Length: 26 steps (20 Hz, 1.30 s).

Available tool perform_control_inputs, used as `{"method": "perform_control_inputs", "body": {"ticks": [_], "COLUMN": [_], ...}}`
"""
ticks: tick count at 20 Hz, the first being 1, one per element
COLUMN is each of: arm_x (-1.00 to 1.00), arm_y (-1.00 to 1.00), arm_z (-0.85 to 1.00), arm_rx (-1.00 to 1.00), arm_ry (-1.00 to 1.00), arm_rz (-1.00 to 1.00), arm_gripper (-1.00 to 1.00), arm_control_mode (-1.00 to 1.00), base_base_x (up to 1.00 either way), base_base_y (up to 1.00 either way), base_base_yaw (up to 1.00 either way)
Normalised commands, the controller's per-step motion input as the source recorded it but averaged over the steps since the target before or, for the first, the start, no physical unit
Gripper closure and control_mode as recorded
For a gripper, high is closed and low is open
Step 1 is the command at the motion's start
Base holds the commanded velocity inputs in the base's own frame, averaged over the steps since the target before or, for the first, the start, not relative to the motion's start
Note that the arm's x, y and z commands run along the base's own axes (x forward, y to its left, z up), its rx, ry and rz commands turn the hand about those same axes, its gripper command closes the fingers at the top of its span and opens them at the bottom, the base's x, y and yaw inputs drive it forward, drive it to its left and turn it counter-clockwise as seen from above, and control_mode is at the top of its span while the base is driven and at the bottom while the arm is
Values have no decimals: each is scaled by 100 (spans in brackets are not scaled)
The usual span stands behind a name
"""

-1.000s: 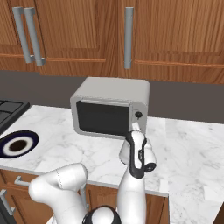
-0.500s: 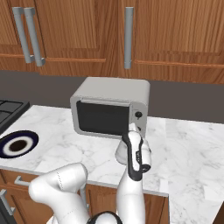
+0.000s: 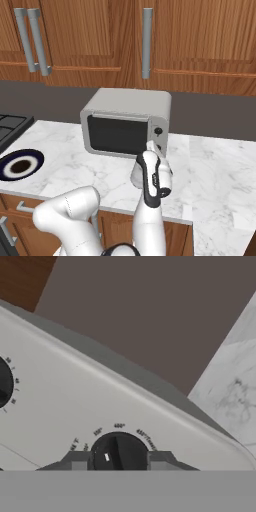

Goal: Pull the toaster oven rack outwards. Pick up the baguette from the plate and place it on the toaster oven rack. Close the toaster oven door fully and set the temperature to the lowest setting.

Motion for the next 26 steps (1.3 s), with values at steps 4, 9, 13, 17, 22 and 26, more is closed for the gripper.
{"method": "perform_control_inputs", "body": {"ticks": [4, 9, 13, 17, 22, 26], "arm_x": [6, 13, 16, 17, 3, 0], "arm_y": [0, 0, 0, 0, -3, -6], "arm_z": [-5, -4, 0, 0, 0, 0], "arm_rx": [-10, -11, -13, -14, -14, -14], "arm_ry": [-9, -7, -5, -2, 0, 0], "arm_rz": [-2, -1, -2, -1, 0, 0], "arm_gripper": [100, 100, 100, 100, 100, 100], "arm_control_mode": [-100, -100, -100, -100, -100, -100], "base_base_x": [0, 0, 0, 0, 0, 0], "base_base_y": [0, 0, 0, 0, 0, 0], "base_base_yaw": [0, 0, 0, 0, 0, 0]}}
